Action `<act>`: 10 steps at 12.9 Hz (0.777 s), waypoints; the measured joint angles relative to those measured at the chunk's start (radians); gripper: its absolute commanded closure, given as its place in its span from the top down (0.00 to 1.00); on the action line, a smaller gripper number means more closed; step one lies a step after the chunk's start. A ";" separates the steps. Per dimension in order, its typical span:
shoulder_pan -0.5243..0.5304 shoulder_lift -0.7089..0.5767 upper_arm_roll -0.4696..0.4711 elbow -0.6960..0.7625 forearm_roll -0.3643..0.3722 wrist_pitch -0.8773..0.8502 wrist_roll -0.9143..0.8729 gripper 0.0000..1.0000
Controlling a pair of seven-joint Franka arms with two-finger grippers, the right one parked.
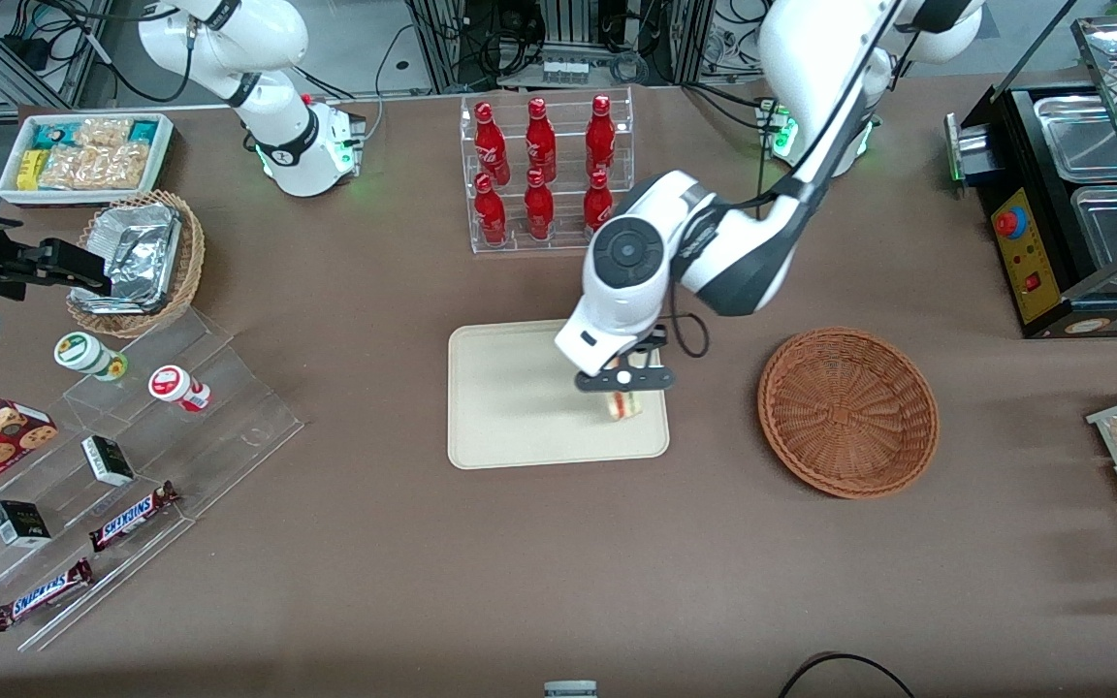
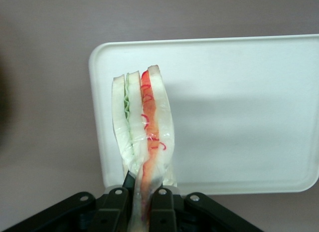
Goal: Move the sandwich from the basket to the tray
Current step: 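Carry the sandwich with the left gripper over the cream tray, then lower the sandwich onto the tray and open the left gripper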
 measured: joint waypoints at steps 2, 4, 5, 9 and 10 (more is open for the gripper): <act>-0.024 0.051 -0.001 0.002 0.000 0.085 -0.005 0.00; -0.064 0.098 0.000 0.005 0.000 0.167 -0.038 0.00; -0.087 0.122 0.000 0.010 0.000 0.197 -0.054 0.00; -0.119 0.176 0.001 0.035 0.006 0.213 -0.065 0.00; -0.121 0.177 0.001 0.035 0.024 0.213 -0.065 0.00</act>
